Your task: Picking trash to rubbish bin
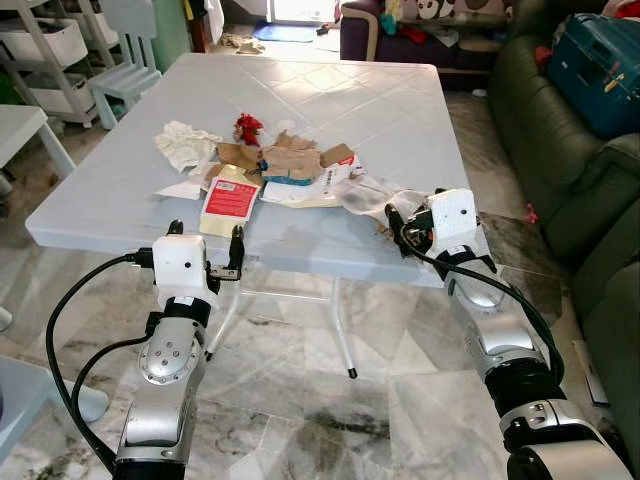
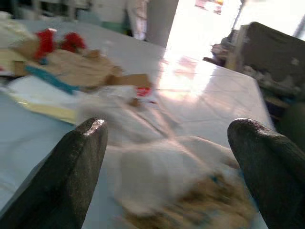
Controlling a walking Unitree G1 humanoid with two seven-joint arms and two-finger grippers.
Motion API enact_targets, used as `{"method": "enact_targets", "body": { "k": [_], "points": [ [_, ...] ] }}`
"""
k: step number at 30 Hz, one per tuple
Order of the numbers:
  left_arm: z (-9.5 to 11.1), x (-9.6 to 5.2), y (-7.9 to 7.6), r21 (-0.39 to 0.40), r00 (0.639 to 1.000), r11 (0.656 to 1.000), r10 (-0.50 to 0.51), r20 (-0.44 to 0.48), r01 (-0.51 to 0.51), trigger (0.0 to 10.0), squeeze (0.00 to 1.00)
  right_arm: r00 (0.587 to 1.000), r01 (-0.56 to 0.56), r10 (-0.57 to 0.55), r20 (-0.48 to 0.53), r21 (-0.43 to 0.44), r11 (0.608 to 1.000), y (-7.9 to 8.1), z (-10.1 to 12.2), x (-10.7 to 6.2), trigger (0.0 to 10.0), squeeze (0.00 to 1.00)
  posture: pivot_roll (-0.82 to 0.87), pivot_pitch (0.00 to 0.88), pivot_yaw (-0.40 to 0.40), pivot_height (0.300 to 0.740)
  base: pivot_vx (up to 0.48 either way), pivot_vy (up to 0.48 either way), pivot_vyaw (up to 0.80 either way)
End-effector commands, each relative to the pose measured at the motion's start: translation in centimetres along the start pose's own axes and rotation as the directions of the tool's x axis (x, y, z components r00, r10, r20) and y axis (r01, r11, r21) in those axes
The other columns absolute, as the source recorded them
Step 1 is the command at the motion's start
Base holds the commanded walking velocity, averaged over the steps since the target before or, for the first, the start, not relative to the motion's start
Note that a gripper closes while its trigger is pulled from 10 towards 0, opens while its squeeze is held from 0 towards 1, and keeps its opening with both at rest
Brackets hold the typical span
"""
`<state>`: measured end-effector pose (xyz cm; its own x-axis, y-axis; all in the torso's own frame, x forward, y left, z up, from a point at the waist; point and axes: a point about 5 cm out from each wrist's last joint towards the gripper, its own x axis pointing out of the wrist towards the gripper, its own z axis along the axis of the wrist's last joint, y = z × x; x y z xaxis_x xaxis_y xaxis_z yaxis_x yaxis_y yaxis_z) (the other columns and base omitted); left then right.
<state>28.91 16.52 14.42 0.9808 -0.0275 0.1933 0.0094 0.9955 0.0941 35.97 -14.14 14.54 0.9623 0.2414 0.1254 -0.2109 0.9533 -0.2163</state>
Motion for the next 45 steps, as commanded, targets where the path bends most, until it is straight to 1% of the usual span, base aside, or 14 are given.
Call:
{"method": "enact_targets", "body": {
  "k": [1,7,11,14,17,18,20,23,29,36,38,40,41,45],
  "points": [
    [0.1,0.1,0.0,0.006,1.0,1.0,-0.008,-0.006,0.008,10.0,0.0,1.0,0.0,0.0,0.001,-0.003,1.0,0.2,-0.3,-0.1,10.0,0.0,0.04,0.112,-0.029,0.74,0.0,0.0,0.8],
    [0.2,0.3,-0.2,0.004,1.0,1.0,-0.013,-0.006,0.013,10.0,0.0,1.0,0.014,-0.014,0.004,-0.009,1.0,0.1,-0.6,-0.2,10.0,0.0,0.04,0.109,-0.023,0.74,0.0,0.0,0.8],
    [0.1,0.2,-0.4,-0.003,1.0,1.0,-0.018,-0.006,0.018,10.0,0.0,0.997,0.079,-0.079,0.019,-0.017,0.997,-0.9,-0.5,-0.4,10.0,0.0,0.04,0.105,-0.023,0.74,0.0,0.0,0.31],
    [0.1,0.3,-0.5,-0.005,1.0,1.0,-0.03,-0.006,0.03,10.0,0.0,0.984,0.177,-0.175,0.028,-0.046,0.983,-2.3,-0.5,-0.7,10.0,0.0,0.03,0.104,-0.024,0.74,0.0,0.0,0.0],
    [0.1,0.3,-0.5,-0.004,0.999,0.999,-0.036,-0.003,0.036,10.0,0.0,0.975,0.223,-0.221,0.036,-0.062,0.973,-2.9,-0.4,-0.9,10.0,0.0,0.03,0.103,-0.023,0.74,0.0,0.0,0.0],
    [0.2,0.4,-0.5,0.0,0.999,0.999,-0.04,0.001,0.04,10.0,0.0,0.96,0.281,-0.277,0.047,-0.099,0.955,-3.6,-0.4,-1.4,10.0,0.0,0.03,0.104,-0.024,0.74,0.0,0.0,0.0],
    [0.2,0.5,-0.5,0.001,0.999,0.999,-0.039,0.001,0.039,10.0,0.0,0.945,0.327,-0.323,0.05,-0.106,0.939,-4.1,-0.5,-2.0,10.0,0.0,0.02,0.107,-0.024,0.74,0.0,0.0,0.0],
    [0.0,0.5,-0.7,-0.01,0.999,0.999,-0.041,-0.007,0.041,10.0,0.0,0.936,0.35,-0.349,0.03,-0.144,0.926,-4.6,-1.1,-2.8,10.0,0.0,0.01,0.11,-0.025,0.74,0.0,0.0,0.0],
    [-0.1,0.2,-1.4,-0.025,0.998,0.998,-0.056,-0.012,0.056,10.0,0.0,0.94,0.335,-0.34,-0.01,-0.138,0.932,-5.1,-1.9,-3.1,10.0,0.0,0.01,0.119,-0.031,0.74,0.0,0.0,0.0],
    [0.5,0.3,-1.4,0.014,0.995,0.995,-0.095,0.028,0.094,10.0,0.0,0.964,0.265,-0.26,0.057,-0.114,0.958,-4.9,-0.1,-2.1,10.0,0.0,0.02,0.121,-0.04,0.74,0.0,0.0,0.0],
    [0.6,0.4,-1.5,0.002,0.994,0.994,-0.108,0.032,0.108,10.0,0.0,0.968,0.249,-0.242,0.067,-0.118,0.961,-4.7,0.1,-2.1,10.0,0.0,0.02,0.121,-0.04,0.74,0.0,0.0,0.0],
    [0.8,0.5,-1.7,-0.012,0.99,0.991,-0.136,0.034,0.136,10.0,0.0,0.971,0.233,-0.225,0.076,-0.119,0.965,-4.5,0.3,-2.1,10.0,0.0,0.02,0.12,-0.039,0.74,0.0,0.0,0.0],
    [0.8,0.6,-2.4,-0.04,0.98,0.98,-0.196,0.026,0.197,10.0,0.0,0.977,0.206,-0.196,0.08,-0.131,0.97,-4.2,0.4,-2.2,10.0,0.0,0.02,0.118,-0.038,0.74,0.0,0.0,0.0],
    [0.7,0.2,-3.9,-0.09,0.95,0.946,-0.312,0.006,0.312,10.0,0.0,0.986,0.152,-0.138,0.092,-0.166,0.974,-3.7,0.6,-2.8,10.0,0.0,0.01,0.118,-0.036,0.74,0.0,0.0,0.0]
  ]
}}
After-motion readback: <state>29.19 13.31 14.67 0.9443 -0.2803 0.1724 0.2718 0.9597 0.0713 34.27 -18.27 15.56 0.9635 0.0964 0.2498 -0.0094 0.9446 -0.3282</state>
